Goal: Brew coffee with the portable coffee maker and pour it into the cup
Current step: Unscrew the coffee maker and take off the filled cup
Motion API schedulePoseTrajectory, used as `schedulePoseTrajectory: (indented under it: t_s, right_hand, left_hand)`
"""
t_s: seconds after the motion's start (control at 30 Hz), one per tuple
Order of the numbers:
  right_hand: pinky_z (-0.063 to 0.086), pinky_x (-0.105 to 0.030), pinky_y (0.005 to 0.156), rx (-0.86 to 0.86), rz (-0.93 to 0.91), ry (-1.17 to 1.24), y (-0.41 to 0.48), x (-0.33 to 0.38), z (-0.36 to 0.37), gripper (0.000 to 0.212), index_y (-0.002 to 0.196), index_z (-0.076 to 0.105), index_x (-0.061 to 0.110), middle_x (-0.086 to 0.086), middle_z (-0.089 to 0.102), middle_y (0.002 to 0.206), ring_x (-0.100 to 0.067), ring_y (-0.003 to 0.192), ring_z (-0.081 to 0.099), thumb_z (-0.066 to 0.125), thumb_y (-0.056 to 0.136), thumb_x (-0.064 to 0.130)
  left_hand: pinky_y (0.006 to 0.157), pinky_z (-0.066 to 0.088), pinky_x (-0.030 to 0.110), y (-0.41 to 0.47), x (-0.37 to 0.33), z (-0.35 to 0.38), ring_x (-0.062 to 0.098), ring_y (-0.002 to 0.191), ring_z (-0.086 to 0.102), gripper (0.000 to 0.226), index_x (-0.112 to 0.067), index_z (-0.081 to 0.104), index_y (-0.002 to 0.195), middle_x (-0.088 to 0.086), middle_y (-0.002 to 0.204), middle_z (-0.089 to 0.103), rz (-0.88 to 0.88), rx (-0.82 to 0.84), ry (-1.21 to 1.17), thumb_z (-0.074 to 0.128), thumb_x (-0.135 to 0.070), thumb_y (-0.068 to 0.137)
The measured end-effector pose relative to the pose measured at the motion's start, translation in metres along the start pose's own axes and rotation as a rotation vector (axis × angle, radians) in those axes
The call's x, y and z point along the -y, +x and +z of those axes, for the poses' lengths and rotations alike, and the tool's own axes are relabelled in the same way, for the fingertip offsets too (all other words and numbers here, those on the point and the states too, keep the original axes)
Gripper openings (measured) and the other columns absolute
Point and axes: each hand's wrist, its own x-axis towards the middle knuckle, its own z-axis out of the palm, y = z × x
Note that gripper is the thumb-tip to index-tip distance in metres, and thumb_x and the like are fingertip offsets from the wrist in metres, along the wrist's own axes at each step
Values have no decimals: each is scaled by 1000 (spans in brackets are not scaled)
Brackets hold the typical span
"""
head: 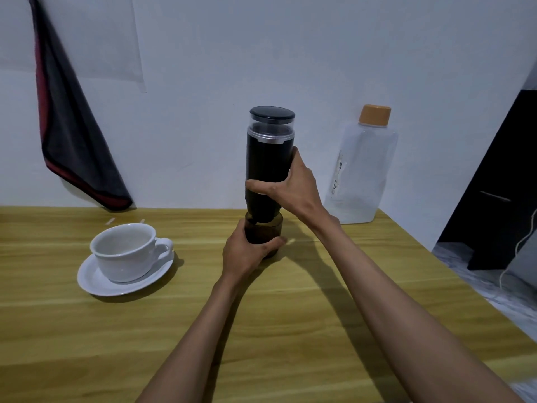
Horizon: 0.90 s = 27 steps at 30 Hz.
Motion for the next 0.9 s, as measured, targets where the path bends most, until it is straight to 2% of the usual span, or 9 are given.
schedulePoseTrajectory:
  t_s: [0.23,0.33,0.47,0.6,0.77,0.9]
  right_hand:
    - [56,-23,72,-39,51,67,-5,-4,0,78,118,45,31,20,62,103,2,93,62,85,53,52]
    - [59,-29,77,-102,126,152,-5,-9,-3,77,118,47,29,17,65,102,-1,93,65,86,55,49]
    - [60,-40,84,-203,275,308,-5,-14,-5,76,117,54,24,10,71,101,-10,94,69,87,54,49]
    - [61,-47,81,-243,446,518,-5,-19,-7,77,122,56,17,1,71,106,-22,98,71,88,57,44]
    - [57,-50,90,-196,406,487,-8,-23,-8,87,127,53,19,1,70,110,-22,103,68,86,52,50]
    - [56,-48,92,-183,342,437,-8,-23,-7,85,129,50,21,4,70,111,-20,105,68,88,57,47]
  left_hand:
    - [81,52,24,-1,0,-1,3,101,63,73,-30,57,121,-19,109,67,15,7,13,89,-53,60]
    - [84,53,28,-2,-1,-1,6,102,64,72,-30,57,122,-17,109,68,21,10,9,90,-51,61]
    - [78,50,21,-3,-2,-3,1,100,63,70,-33,58,117,-19,107,67,10,10,4,90,-55,58]
    - [83,53,28,-3,-4,-2,3,100,63,70,-34,59,113,-19,107,68,-3,-2,9,89,-58,55]
    - [87,54,33,-2,-4,-3,8,102,64,69,-31,59,113,-15,108,68,0,4,22,89,-55,57]
    - [83,54,29,-3,-4,-3,6,99,64,65,-33,58,112,-17,106,68,2,6,10,90,-52,58]
